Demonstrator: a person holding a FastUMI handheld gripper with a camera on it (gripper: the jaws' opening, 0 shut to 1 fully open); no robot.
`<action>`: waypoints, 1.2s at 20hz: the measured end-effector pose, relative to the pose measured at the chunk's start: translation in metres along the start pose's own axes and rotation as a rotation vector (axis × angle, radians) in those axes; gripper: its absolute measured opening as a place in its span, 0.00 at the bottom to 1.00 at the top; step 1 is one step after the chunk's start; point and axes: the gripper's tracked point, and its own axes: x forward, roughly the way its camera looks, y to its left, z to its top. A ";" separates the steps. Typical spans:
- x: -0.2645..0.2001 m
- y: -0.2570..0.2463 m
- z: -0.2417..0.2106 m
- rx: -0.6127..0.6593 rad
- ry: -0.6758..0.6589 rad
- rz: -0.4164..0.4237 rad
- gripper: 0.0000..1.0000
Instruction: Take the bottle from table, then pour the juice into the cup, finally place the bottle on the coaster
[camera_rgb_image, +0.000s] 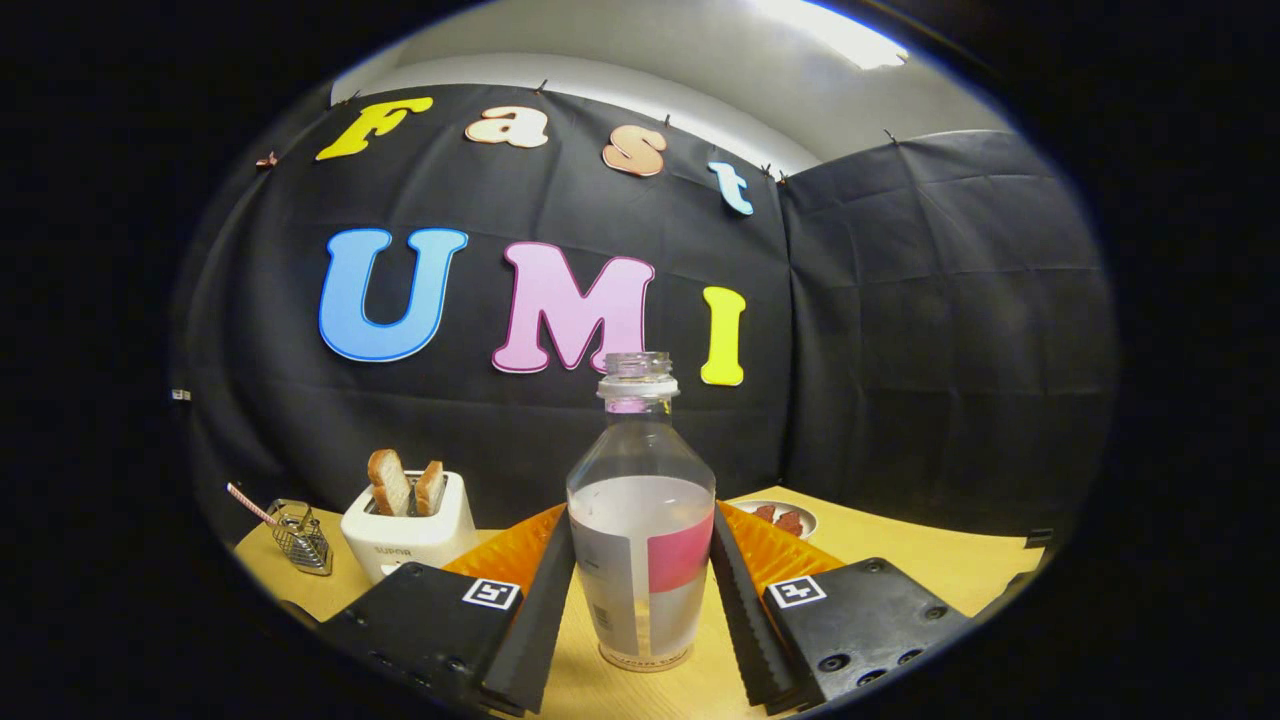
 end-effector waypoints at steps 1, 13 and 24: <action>0.004 0.001 -0.009 -0.017 0.008 -0.012 0.75; 0.053 0.007 -0.079 -0.111 0.049 -0.043 0.75; 0.059 -0.008 -0.101 -0.044 0.077 -0.081 0.75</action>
